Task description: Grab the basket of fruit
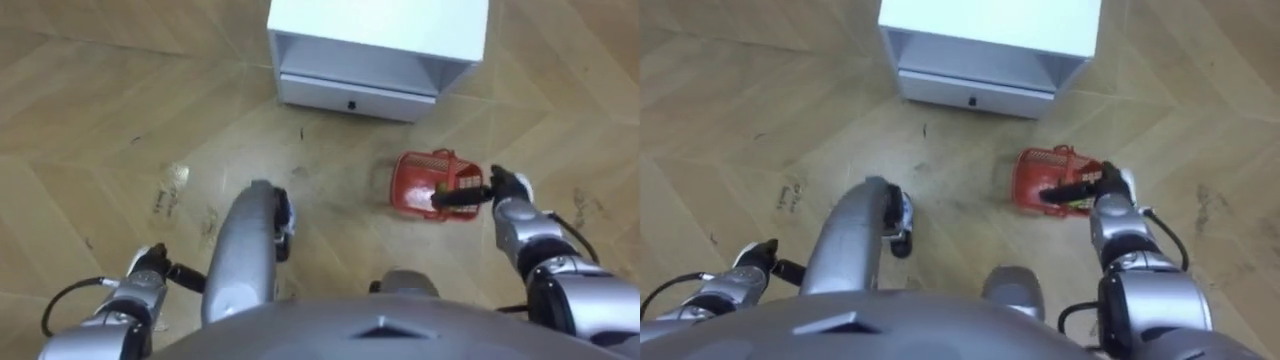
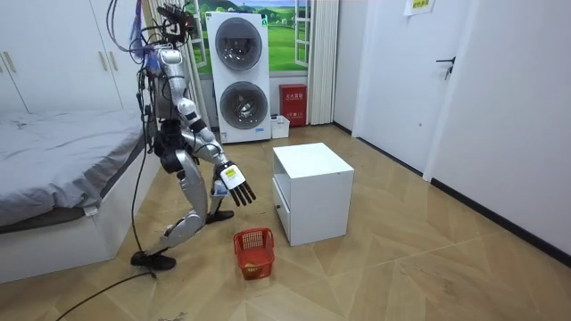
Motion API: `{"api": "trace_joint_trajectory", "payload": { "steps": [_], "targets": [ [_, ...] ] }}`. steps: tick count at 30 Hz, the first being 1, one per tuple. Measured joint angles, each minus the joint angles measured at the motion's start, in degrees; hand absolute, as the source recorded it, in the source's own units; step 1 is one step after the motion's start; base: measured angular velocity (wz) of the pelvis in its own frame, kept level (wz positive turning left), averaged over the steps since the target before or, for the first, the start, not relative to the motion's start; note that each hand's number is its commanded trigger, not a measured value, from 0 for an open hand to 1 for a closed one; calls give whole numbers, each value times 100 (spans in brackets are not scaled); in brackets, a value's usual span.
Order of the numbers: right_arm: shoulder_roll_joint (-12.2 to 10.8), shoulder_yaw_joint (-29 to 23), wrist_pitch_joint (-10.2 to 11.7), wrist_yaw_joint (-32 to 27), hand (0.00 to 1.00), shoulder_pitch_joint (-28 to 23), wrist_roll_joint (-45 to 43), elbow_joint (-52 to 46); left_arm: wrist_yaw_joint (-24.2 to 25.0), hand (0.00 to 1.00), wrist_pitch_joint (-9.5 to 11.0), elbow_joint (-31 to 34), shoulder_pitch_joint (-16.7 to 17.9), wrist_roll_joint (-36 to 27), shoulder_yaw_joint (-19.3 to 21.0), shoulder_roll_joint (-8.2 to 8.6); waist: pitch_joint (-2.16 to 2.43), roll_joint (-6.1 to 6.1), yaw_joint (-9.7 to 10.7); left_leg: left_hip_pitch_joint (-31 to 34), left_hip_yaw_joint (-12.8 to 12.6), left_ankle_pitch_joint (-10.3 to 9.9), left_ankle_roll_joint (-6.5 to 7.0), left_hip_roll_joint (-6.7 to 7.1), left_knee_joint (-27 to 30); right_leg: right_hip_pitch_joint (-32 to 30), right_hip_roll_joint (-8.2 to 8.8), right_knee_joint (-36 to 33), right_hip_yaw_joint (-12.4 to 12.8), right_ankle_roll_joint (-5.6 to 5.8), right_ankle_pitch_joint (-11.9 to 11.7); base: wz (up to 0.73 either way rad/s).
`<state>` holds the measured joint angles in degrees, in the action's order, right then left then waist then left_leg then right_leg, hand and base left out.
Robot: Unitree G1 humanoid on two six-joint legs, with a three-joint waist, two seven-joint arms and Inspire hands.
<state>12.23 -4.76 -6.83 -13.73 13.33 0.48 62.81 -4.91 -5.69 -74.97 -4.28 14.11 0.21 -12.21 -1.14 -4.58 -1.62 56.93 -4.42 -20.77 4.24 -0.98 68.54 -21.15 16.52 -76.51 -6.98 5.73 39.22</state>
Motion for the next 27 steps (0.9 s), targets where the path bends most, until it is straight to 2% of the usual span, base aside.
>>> {"api": "trace_joint_trajectory", "payload": {
  "steps": [1,3,5,8,10,11,12,14,17,20,25,27],
  "targets": [
    [34,-67,3,-52,0,1,1,-39,-16,0,13,-22,11,-42,-11,-1,-3,5,8,95,-22,-80,44,36,206,-96,88,-337,23,0,0,42],
    [61,-307,124,-261,0,19,61,-224,-195,0,92,-119,72,-237,-90,-53,-6,-37,37,362,-190,-414,167,224,996,-361,402,-1578,278,1,0,42],
    [84,-399,259,-336,0,131,171,-329,-339,0,165,-132,86,-306,-131,-93,-23,-29,154,599,-296,-609,271,378,1539,-495,596,-2351,405,-2,-2,58],
    [110,-397,350,-396,0,297,324,-469,-517,0,329,-148,116,-331,-343,-124,-40,-41,145,930,-509,-875,410,376,2297,-715,702,-3344,758,-3,-3,30],
    [109,-395,380,-399,0,370,372,-512,-591,0,376,-197,190,-441,-464,-131,-52,-37,164,1057,-577,-1008,467,412,2658,-700,817,-3784,818,-2,-3,26],
    [109,-399,401,-427,0,375,370,-542,-627,0,407,-232,214,-598,-513,-154,-56,-86,260,1159,-635,-1058,491,489,2843,-686,946,-4045,819,-2,-3,51],
    [115,-400,452,-448,0,383,354,-552,-661,0,422,-233,257,-672,-582,-157,-59,-87,382,1258,-680,-1080,524,461,3024,-677,997,-4258,801,-1,-3,52],
    [118,-400,455,-508,0,358,352,-549,-681,0,453,-261,287,-715,-720,-142,-67,-100,464,1361,-717,-1108,544,458,3190,-688,1004,-4472,838,-1,-3,24],
    [115,-375,432,-502,0,269,387,-528,-678,0,510,-282,323,-731,-860,-122,-65,-110,494,1357,-714,-1198,477,440,3300,-681,1052,-4583,855,-1,-3,-4],
    [115,-297,433,-484,0,181,575,-530,-679,0,601,-295,388,-787,-974,-126,-62,-114,618,1335,-713,-1269,423,436,3363,-630,1053,-4664,854,-1,-2,1],
    [106,-262,431,-373,0,58,598,-535,-678,0,739,-284,626,-786,-1216,-121,-61,-105,656,1298,-714,-1428,226,336,3574,-630,951,-4896,1015,-2,0,-10],
    [110,-176,433,-375,0,82,594,-542,-677,0,774,-242,788,-789,-1305,-101,-61,-107,622,1324,-697,-1519,112,220,3685,-717,837,-5055,1140,-35,16,-17]
  ]
}}
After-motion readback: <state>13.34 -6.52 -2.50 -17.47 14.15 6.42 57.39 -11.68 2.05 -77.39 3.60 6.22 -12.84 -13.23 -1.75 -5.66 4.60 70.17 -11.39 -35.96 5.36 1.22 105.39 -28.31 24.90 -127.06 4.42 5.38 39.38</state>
